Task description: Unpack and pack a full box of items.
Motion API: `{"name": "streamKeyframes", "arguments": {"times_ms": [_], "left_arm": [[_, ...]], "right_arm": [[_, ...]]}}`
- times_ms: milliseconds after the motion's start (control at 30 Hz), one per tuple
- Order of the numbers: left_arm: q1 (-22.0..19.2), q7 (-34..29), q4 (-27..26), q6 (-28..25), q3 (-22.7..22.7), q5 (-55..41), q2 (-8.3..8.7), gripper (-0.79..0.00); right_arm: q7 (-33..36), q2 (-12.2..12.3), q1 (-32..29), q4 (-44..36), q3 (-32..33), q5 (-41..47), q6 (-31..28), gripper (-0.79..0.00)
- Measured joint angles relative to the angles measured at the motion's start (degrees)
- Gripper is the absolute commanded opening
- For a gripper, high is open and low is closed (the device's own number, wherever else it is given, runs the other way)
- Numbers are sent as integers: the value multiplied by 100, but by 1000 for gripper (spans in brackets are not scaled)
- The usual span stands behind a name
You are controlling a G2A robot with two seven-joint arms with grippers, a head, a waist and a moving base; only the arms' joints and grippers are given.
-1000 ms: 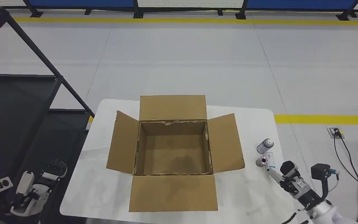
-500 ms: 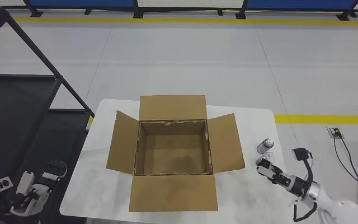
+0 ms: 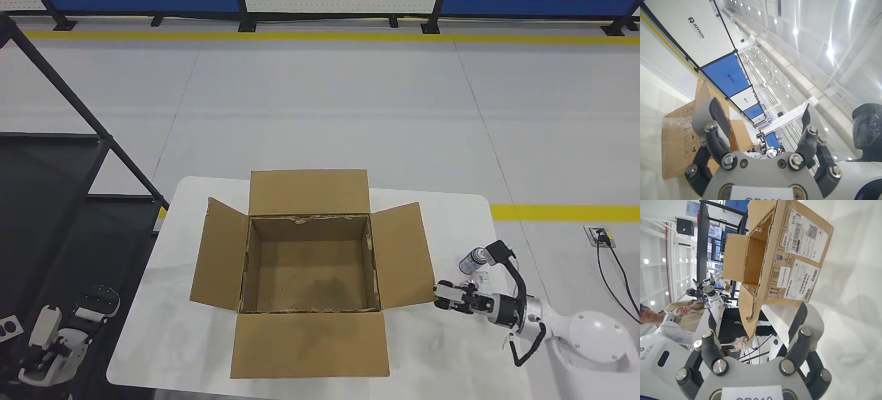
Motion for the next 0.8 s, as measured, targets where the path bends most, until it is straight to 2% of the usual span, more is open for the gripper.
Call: {"name": "streamKeyframes", "arguments": {"times_ms": [33, 67, 167, 333, 533, 667, 800], "left_arm": [[0, 0, 0, 0, 0, 0, 0, 0], [0, 0, 0, 0, 0, 0, 0, 0], [0, 0, 0, 0, 0, 0, 0, 0], [0, 0, 0, 0, 0, 0, 0, 0], [0, 0, 0, 0, 0, 0, 0, 0], [0, 0, 0, 0, 0, 0, 0, 0], [0, 0, 0, 0, 0, 0, 0, 0]], "right_arm": [[-32, 5, 20, -1, -54, -17, 48, -360], [-44, 11, 30, -3, -87, -31, 73, -400], [-69, 32, 36, -21, -159, -64, 121, -449], [-90, 77, -61, -105, -179, -14, 132, -631], [-70, 126, -211, -184, -212, 69, 109, -597], [-113, 145, -296, -243, -296, 126, 84, -603], [-178, 161, -359, -318, -390, 156, 26, -680]]}}
